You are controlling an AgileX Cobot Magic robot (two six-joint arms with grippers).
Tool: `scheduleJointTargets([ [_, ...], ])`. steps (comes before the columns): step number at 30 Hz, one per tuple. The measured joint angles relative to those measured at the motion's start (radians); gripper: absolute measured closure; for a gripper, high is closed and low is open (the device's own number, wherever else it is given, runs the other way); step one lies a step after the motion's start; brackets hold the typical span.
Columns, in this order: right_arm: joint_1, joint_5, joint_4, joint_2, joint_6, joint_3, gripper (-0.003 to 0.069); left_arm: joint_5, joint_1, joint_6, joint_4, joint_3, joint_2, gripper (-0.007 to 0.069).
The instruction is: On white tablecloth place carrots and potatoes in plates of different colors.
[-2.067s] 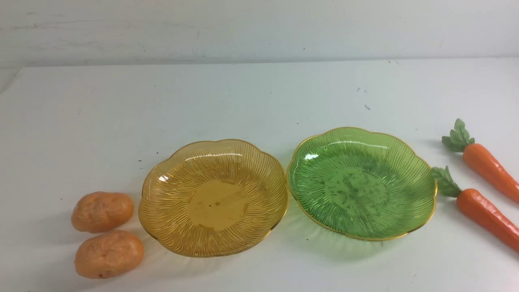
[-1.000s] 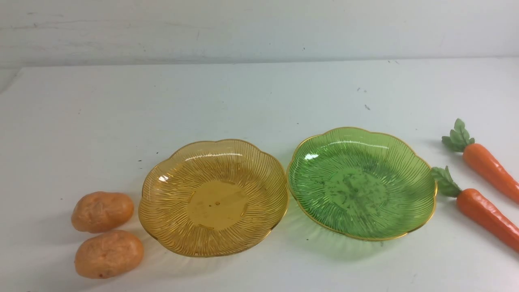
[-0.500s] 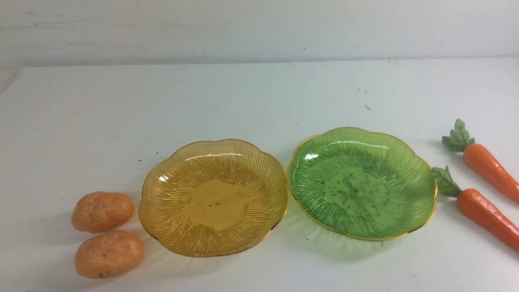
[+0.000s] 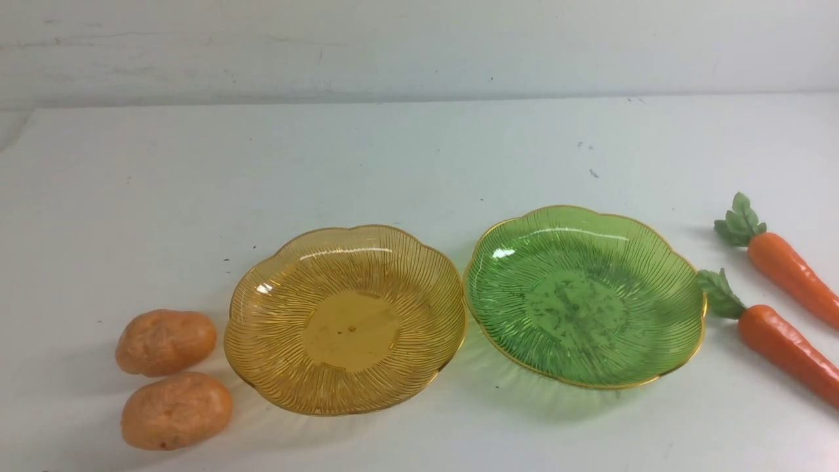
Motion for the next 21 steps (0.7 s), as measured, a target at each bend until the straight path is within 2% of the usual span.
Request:
scheduleJointTargets([
  [1,0.000,0.079,-0.043,0.061,0.010,-0.005,0.0673,0.000,0.000,0.000,0.000,0.000,0.000,0.0628],
  [3,0.000,0.136,-0.101,0.179,0.024,-0.005,0.0671,0.000,0.000,0.000,0.000,0.000,0.000,0.0628],
  [6,0.000,0.079,-0.130,0.321,0.028,-0.008,0.0663,0.000,0.000,0.000,0.000,0.000,0.000,0.0628],
  [10,0.000,-0.013,-0.147,0.481,-0.008,-0.025,0.0603,0.000,0.000,0.000,0.000,0.000,0.000,0.0628],
  [14,0.000,-0.073,-0.203,0.643,-0.060,-0.071,0.0468,0.000,0.000,0.000,0.000,0.000,0.000,0.0628],
  [18,0.000,-0.152,-0.298,0.840,-0.074,-0.169,0.0265,0.000,0.000,0.000,0.000,0.000,0.000,0.0628],
  [21,0.000,-0.178,-0.354,1.006,-0.077,-0.242,0.0163,0.000,0.000,0.000,0.000,0.000,0.000,0.0628],
])
